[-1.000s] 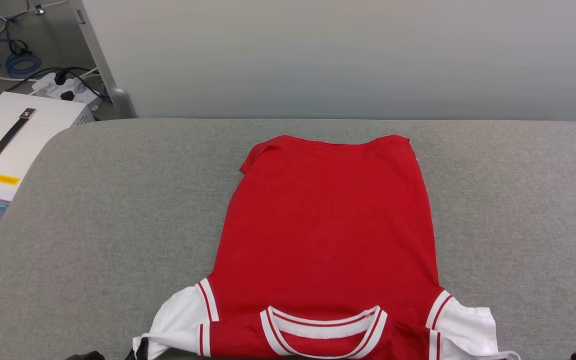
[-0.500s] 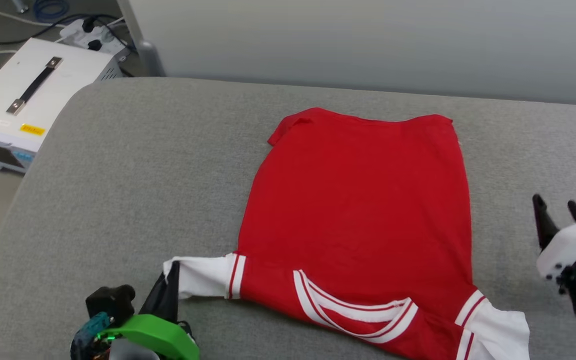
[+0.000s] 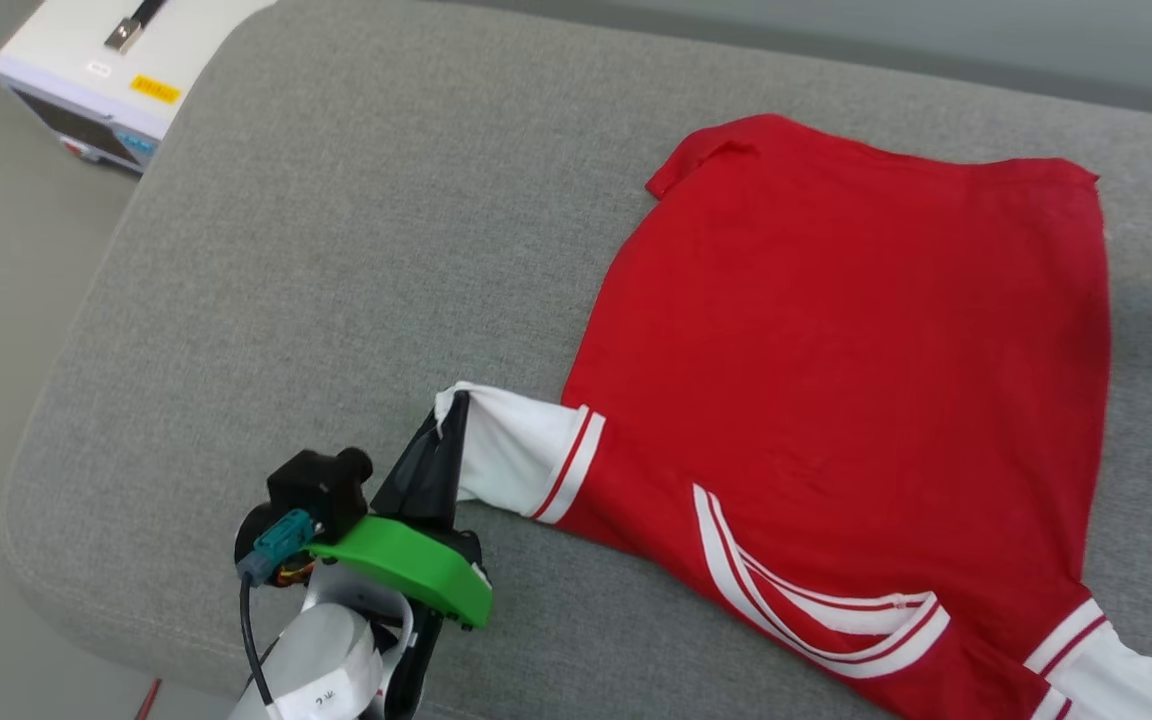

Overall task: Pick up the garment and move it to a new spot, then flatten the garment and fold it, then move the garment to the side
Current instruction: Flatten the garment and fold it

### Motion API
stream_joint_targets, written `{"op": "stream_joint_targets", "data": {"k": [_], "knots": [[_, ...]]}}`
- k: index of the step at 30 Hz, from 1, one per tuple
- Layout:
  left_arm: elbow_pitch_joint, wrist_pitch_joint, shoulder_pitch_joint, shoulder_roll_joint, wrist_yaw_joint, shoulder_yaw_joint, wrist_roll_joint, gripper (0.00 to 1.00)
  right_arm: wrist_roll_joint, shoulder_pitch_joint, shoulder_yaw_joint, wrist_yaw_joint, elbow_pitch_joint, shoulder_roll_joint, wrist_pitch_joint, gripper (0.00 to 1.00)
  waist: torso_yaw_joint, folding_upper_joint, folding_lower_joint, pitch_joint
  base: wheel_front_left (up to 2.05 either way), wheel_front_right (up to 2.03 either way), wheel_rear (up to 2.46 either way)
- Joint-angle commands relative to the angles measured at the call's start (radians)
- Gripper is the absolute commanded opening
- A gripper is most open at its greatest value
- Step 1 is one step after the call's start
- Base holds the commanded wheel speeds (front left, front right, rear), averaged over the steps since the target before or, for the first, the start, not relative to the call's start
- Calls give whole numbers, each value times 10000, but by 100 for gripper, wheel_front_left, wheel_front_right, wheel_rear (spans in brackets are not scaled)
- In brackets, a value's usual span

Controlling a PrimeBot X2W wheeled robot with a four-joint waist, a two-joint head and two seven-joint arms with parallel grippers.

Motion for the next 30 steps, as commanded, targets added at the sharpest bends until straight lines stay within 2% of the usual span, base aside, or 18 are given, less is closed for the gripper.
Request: {"op": "stream_joint_targets", "data": {"k": [1,8,13,16,17,18,19,24,30], "knots": [[-70,-51,-333,-133,-108,-55,143,0,-11,-480,62,-7,216,-41,221,100,898,0,0,1197,0,0,0],[-395,-58,-814,-485,-305,-117,383,0,-285,-1846,336,-7,1249,-258,1032,100,1231,0,0,2077,0,0,0],[-508,-59,-905,-634,-405,-94,512,0,-353,-1970,601,-7,1964,-221,1401,100,1272,0,0,2347,0,0,0],[-528,-59,-885,-696,-440,1,589,0,-258,-1777,928,-7,2594,-106,2449,100,1222,0,0,2378,0,0,0],[-521,-59,-864,-740,-458,59,619,0,-79,-1688,993,-7,2920,-54,3158,88,1191,0,0,2372,0,0,0],[-515,-60,-852,-759,-468,77,625,0,-49,-1659,1063,-7,3005,-40,3425,37,1179,0,0,2363,0,0,0],[-505,-60,-843,-777,-479,91,643,0,24,-1649,1093,-7,3078,-30,3684,0,1166,0,0,2348,0,0,0],[-409,-60,-771,-826,-517,184,724,0,179,-1747,1340,-7,2852,-43,3897,0,1061,0,0,2079,0,0,0],[-160,-60,-487,-761,-549,300,767,0,206,-1894,1513,-7,2341,-481,3514,0,799,0,0,1242,0,0,0]]}}
